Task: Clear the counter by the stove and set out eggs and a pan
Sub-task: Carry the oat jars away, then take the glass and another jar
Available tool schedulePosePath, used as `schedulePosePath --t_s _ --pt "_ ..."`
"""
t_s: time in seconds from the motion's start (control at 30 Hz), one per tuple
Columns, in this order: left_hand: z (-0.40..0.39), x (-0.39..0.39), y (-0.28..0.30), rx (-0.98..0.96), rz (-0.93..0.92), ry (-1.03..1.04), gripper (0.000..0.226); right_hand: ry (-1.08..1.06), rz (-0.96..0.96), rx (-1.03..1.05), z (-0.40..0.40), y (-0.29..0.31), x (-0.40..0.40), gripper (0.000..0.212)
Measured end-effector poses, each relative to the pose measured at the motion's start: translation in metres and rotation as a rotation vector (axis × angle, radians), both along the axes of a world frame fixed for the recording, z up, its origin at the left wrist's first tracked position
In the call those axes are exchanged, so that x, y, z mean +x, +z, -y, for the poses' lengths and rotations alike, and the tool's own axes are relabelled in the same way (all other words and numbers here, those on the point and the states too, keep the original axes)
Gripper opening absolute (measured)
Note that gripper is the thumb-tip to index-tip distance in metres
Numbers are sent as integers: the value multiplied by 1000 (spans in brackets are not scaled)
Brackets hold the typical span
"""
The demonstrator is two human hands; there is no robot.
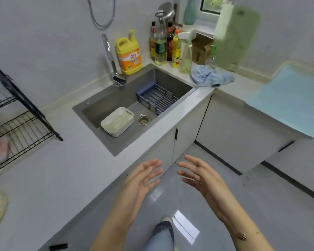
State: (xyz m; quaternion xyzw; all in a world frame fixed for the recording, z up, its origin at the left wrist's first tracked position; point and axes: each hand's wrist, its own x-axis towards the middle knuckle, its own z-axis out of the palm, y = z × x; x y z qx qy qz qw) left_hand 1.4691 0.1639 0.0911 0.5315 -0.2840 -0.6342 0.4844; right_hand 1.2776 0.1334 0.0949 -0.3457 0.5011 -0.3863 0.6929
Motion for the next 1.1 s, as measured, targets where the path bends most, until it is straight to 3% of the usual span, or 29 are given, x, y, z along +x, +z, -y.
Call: schedulePosePath --t_s 0.27,0.63,1.1 --pt "95 -55 0 -5 -44 -349 29 -349 3 31 28 7 -44 27" --pt "159 -172 -10 65 -74 -730 44 -777 47 69 30 -10 -138 28" --pt "188 -450 6 60 -87 -933 42 -1022 115 -48 32 -16 -393 27"
